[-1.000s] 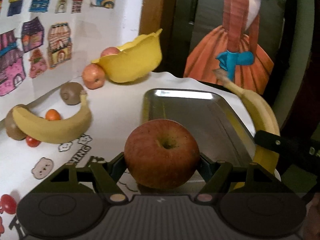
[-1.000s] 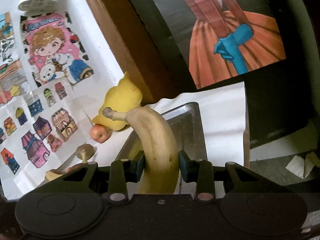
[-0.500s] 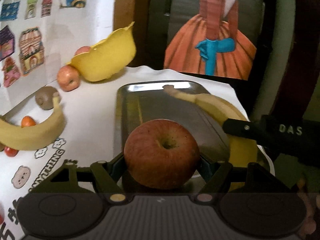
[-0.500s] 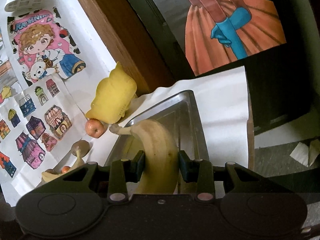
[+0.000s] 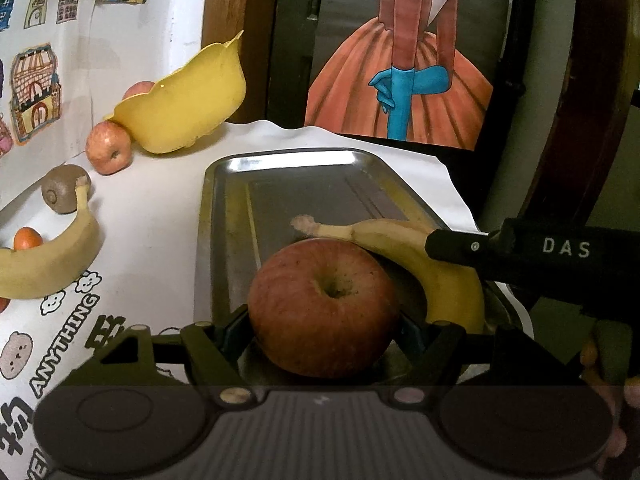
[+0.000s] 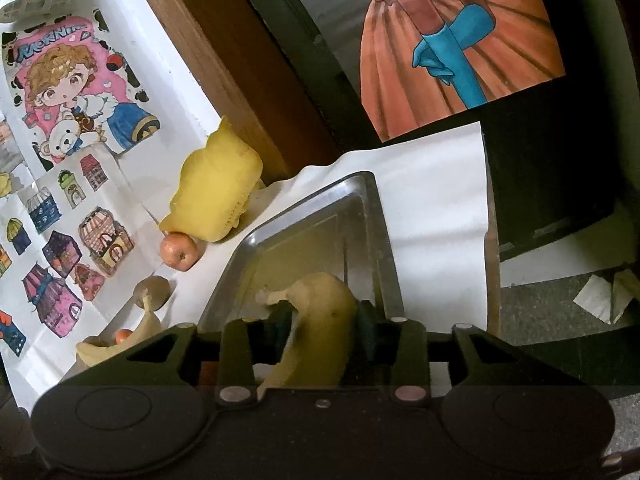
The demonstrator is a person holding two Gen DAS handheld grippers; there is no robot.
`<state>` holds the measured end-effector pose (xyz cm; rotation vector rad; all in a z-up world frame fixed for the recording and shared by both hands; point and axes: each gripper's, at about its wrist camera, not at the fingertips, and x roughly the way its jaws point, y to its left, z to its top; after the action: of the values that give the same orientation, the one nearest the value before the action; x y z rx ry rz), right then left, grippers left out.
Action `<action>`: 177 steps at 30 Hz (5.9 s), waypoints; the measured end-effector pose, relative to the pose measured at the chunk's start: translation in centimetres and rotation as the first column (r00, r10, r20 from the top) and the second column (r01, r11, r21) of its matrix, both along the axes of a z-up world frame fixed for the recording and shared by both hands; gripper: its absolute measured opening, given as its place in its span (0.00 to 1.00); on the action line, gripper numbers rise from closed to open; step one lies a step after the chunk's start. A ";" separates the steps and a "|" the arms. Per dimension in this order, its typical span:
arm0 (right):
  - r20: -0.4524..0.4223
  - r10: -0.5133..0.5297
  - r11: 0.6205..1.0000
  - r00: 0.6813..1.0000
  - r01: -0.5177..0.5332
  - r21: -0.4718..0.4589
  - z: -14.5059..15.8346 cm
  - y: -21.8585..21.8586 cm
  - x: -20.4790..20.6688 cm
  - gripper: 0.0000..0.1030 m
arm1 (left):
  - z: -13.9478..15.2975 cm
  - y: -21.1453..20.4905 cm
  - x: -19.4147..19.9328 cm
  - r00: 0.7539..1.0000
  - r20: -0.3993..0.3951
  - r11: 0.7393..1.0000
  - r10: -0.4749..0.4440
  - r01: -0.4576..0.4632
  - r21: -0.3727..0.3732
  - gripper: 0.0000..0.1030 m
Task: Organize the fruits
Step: 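Carry the apple and banana over the metal tray with both tools, then open both tools to release apple and banana onto the tray, then move the left tool to a small red tomato and close on it, then hold the tomato in the left tool while the right tool grasps the second banana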
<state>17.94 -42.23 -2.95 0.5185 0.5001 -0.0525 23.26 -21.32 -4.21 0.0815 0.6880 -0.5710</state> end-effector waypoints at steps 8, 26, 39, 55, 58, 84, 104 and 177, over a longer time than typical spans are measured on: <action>0.018 -0.001 0.998 1.000 0.002 -0.069 1.0 1.0 -1.4 0.60 | 1.4 1.3 -0.9 0.999 0.031 0.999 0.038 -0.037 -0.033 0.84; 0.126 0.060 0.977 0.990 -0.032 -0.212 6.5 7.1 -8.7 0.99 | 6.2 11.8 -8.2 0.945 0.144 0.952 0.292 -0.273 -0.137 1.00; 0.071 0.236 0.924 0.969 -0.201 -0.325 7.0 17.2 -13.4 0.99 | 5.5 20.8 -13.8 0.869 0.152 0.882 0.471 -0.461 -0.095 1.00; -0.085 0.350 0.852 0.933 -0.355 -0.385 4.6 24.4 -12.2 0.99 | 2.7 27.8 -15.6 0.812 0.075 0.816 0.578 -0.574 -0.071 1.00; -0.105 0.362 0.840 0.926 -0.373 -0.394 4.3 25.1 -11.5 0.99 | 2.4 28.2 -15.3 0.814 0.076 0.818 0.575 -0.572 -0.065 1.00; -0.163 0.321 0.849 0.933 -0.360 -0.388 1.6 23.4 -2.7 0.99 | 1.9 23.5 -6.5 0.931 0.123 0.934 0.344 -0.353 0.058 0.95; -0.151 0.542 0.757 0.827 -0.558 -0.341 2.3 26.6 11.6 0.92 | 0.5 22.5 -3.2 0.946 0.059 0.943 0.319 -0.323 0.082 0.49; -0.059 0.577 0.699 0.815 -0.530 -0.480 0.9 23.9 -5.9 0.68 | 0.5 21.9 -10.1 0.937 0.045 0.935 0.346 -0.348 0.059 0.28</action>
<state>12.00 -18.28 -2.06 -0.1395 0.5105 0.4274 13.12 0.53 -3.68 0.0297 0.6698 -0.2056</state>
